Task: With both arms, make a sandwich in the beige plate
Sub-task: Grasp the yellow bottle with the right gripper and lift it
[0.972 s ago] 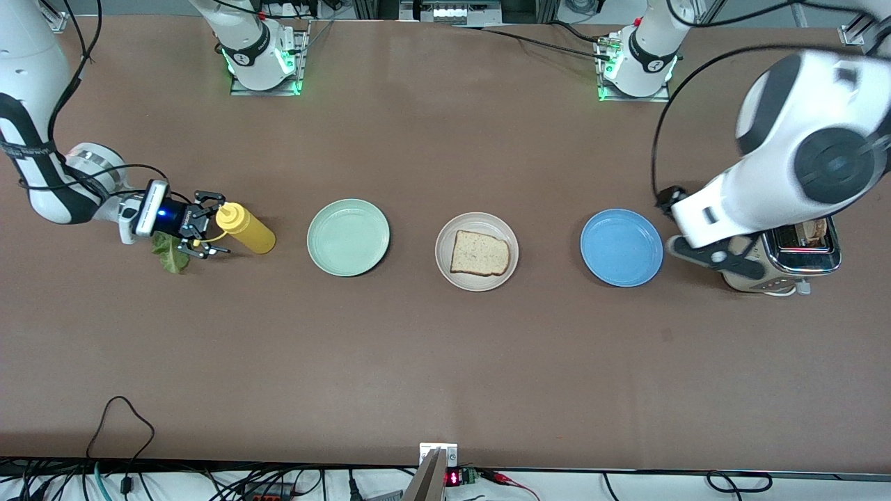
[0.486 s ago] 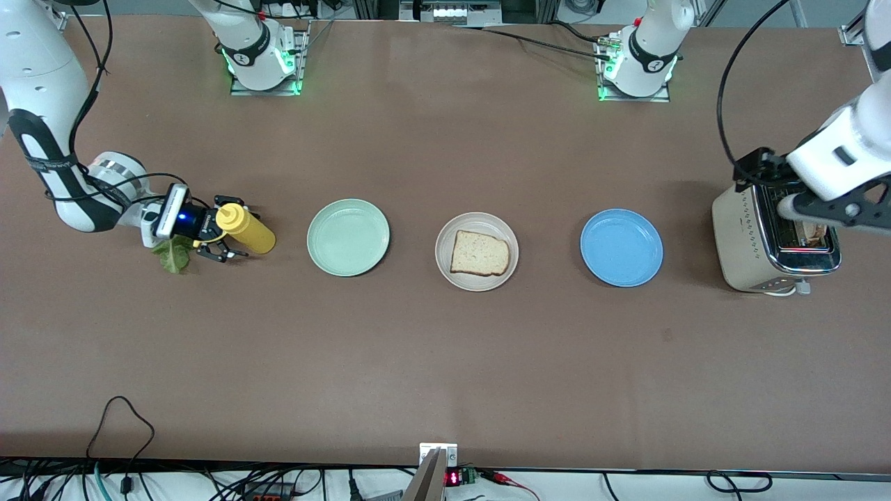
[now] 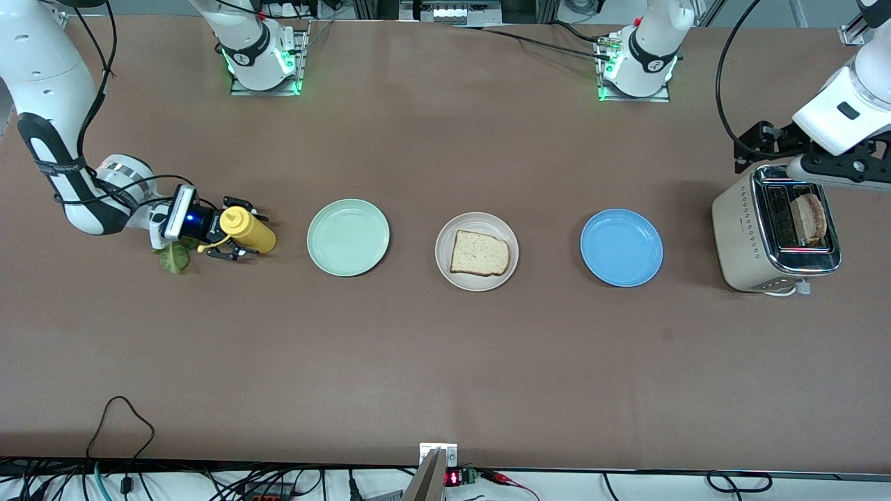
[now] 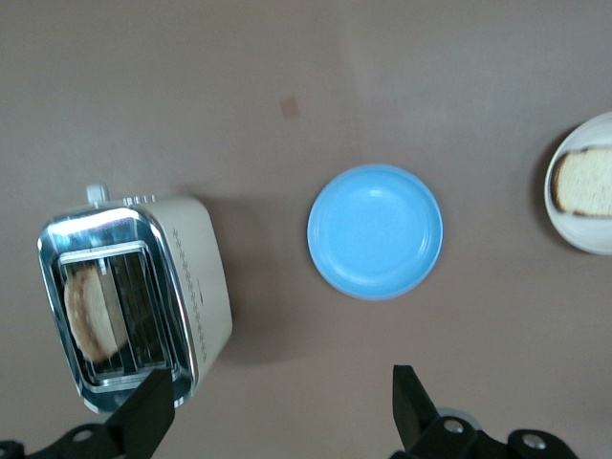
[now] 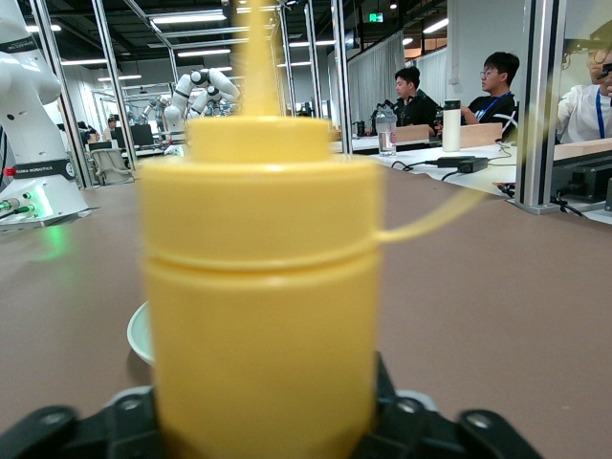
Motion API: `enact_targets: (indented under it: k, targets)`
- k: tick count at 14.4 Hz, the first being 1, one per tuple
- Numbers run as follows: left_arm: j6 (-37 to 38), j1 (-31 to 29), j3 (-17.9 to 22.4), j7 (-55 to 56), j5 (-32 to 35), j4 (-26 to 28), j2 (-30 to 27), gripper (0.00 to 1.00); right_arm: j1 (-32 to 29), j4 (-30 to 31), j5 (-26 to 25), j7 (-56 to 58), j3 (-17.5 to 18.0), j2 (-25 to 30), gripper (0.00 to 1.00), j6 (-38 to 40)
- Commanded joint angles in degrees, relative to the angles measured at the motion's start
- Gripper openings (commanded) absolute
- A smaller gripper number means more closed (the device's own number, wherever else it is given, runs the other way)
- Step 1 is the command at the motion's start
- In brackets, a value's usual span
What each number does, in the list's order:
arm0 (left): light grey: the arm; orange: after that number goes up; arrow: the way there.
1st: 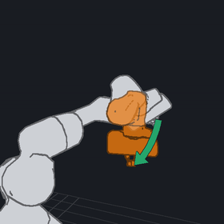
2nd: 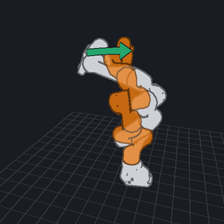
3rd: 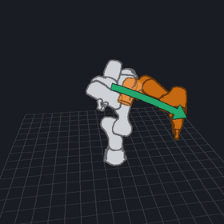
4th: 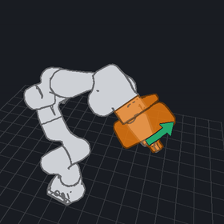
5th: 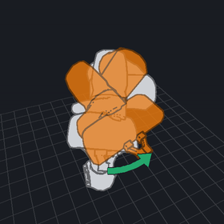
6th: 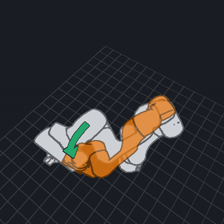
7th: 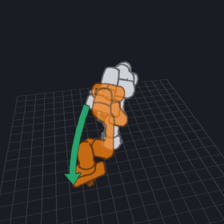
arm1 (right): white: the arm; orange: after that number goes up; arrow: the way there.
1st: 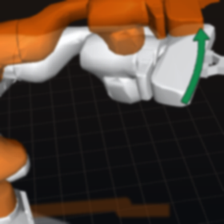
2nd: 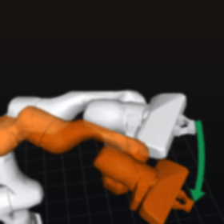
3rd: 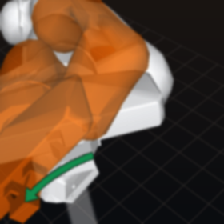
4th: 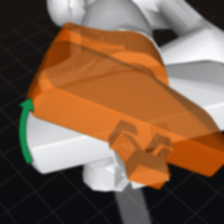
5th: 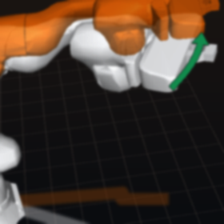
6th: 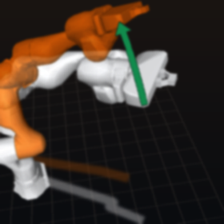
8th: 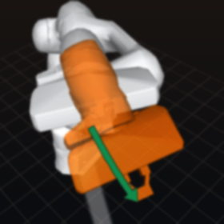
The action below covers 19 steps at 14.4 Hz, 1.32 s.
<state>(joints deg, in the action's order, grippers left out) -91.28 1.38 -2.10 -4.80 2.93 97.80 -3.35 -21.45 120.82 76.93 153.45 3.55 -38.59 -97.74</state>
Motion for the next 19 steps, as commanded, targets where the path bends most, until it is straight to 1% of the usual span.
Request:
enact_targets:
  k: [1, 3, 5, 9, 13, 16, 19]
  targets:
    - [0.67, 3.01, 3.76, -0.3, -2.3, 0.81, -0.96, 1.0, 0.36, -0.24, 1.12, 0.1, -0.21, -0.35, 0.28, 0.71]
    - [0.58, 3.11, 4.03, -0.39, -3.36, 0.72, -0.69, 1.0, 0.62, -0.5, 1.12, -1.74, -0.21, 0.27, 0.27, 0.54]
    - [0.66, 2.58, 3.95, -0.39, -3.37, 0.72, -0.69, 1.0, 2.37, -0.76, 0.94, -6.21, -0.3, 2.54, 0.27, -0.25]
    - [0.84, 2.49, 3.6, -0.3, -3.28, -0.24, -0.52, 1.0, 7.63, -1.64, 0.07, -16.14, -0.39, 8.78, 0.27, -7.27]
    - [1.11, 2.49, 3.6, 0.05, -3.28, -0.95, -0.25, 1.0, 14.66, -5.24, -6.16, -29.49, -0.48, 13.71, 0.27, -16.93]
    - [1.19, 2.49, 3.68, -0.13, -3.28, -0.95, -0.25, 1.0, 19.5, -8.75, -13.27, -38.55, -0.48, 14.77, 0.27, -23.62]
    - [1.11, 2.49, 3.68, -0.13, -3.19, -1.03, -0.17, 1.0, 23.89, -12.09, -19.51, -48.13, -0.48, 15.04, 0.27, -27.84]
